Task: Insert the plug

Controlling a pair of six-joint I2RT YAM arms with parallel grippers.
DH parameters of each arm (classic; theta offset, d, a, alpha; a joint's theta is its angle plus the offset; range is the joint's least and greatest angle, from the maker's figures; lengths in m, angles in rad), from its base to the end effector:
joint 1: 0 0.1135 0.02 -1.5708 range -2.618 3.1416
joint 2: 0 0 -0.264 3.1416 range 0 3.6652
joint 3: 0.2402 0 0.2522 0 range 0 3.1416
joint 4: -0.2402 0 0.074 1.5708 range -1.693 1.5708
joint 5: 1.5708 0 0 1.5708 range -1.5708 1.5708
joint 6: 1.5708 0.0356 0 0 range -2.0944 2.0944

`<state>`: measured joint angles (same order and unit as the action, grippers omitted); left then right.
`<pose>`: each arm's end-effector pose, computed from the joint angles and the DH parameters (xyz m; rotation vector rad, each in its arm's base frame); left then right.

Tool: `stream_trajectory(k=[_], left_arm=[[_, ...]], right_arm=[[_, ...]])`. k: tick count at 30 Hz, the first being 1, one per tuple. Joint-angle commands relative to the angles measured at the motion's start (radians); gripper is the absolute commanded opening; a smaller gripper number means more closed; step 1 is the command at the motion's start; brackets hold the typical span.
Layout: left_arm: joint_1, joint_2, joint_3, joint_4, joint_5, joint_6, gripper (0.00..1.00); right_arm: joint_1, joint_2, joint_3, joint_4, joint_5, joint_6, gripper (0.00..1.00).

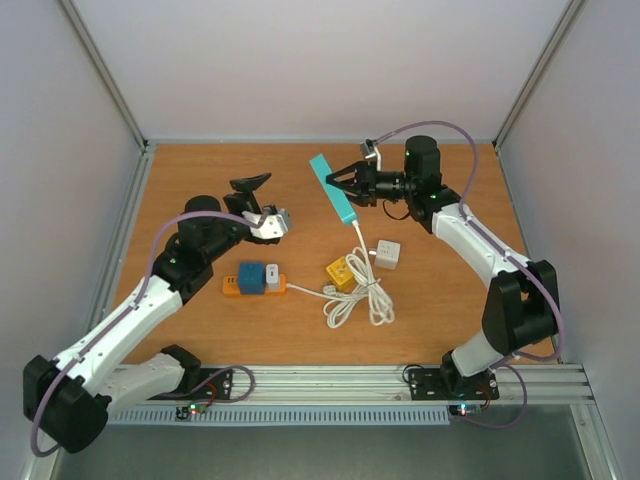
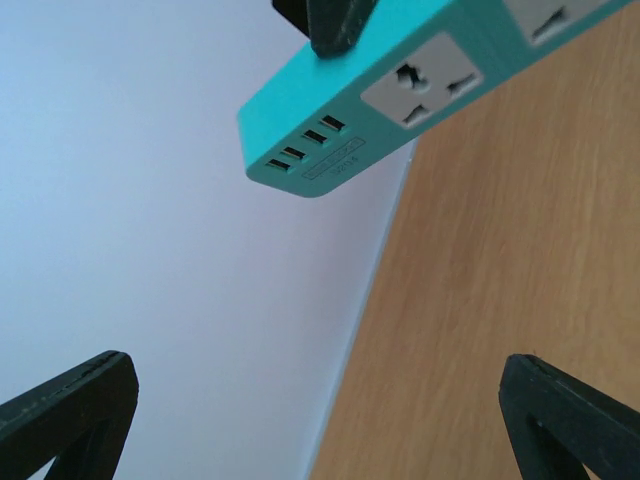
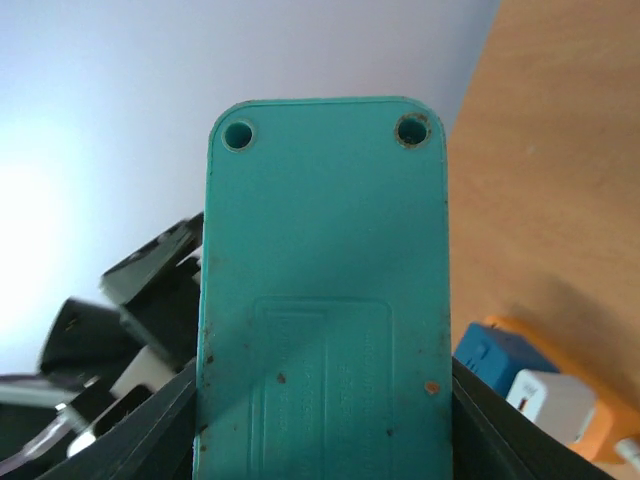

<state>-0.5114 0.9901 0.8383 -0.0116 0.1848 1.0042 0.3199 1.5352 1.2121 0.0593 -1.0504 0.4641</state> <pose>0.2008 -0.1202 0.3388 1.2881 1.1633 0.2027 0.3230 0.1395 0.3325 -0.6644 1.8459 1.4849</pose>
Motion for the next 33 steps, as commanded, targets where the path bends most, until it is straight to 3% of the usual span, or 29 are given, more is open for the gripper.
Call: stream_trajectory(k=[1, 5, 10, 18, 23, 26, 30, 33], left_arm=[[0.001, 0.04, -0.06, 0.242, -0.01, 0.152, 1.0], [0.001, 0.012, -0.177, 0.457, 0.05, 0.277, 1.0], [-0.009, 0.004, -0.237, 0.559, 0.124, 0.379, 1.0], [-0.082, 0.055, -0.413, 0.911, 0.094, 0.586, 0.98], [-0.095, 0.168, -0.479, 1.238, 0.043, 0.667, 0.92], [-0.094, 0.242, -0.506, 1.464, 0.02, 0.673, 0.94], [-0.095, 0.176, -0.512, 1.316, -0.037, 0.624, 1.0], [-0.095, 0.008, -0.467, 0.982, -0.037, 0.418, 1.0]], right_arm=[[0.023, 0.052, -0.013, 0.216, -0.264, 0.237, 0.13], [0.053, 0.084, -0.048, 0.306, -0.283, 0.339, 0.13], [0.08, 0.082, -0.063, 0.318, -0.264, 0.369, 0.13], [0.131, 0.086, -0.061, 0.279, -0.234, 0.377, 0.1], [0.165, 0.085, -0.042, 0.193, -0.214, 0.32, 0.1], [0.171, 0.083, -0.03, 0.126, -0.203, 0.265, 0.1], [0.169, 0.052, -0.025, 0.109, -0.171, 0.237, 0.11], [0.169, 0.009, 0.012, 0.09, -0.095, 0.193, 0.1]])
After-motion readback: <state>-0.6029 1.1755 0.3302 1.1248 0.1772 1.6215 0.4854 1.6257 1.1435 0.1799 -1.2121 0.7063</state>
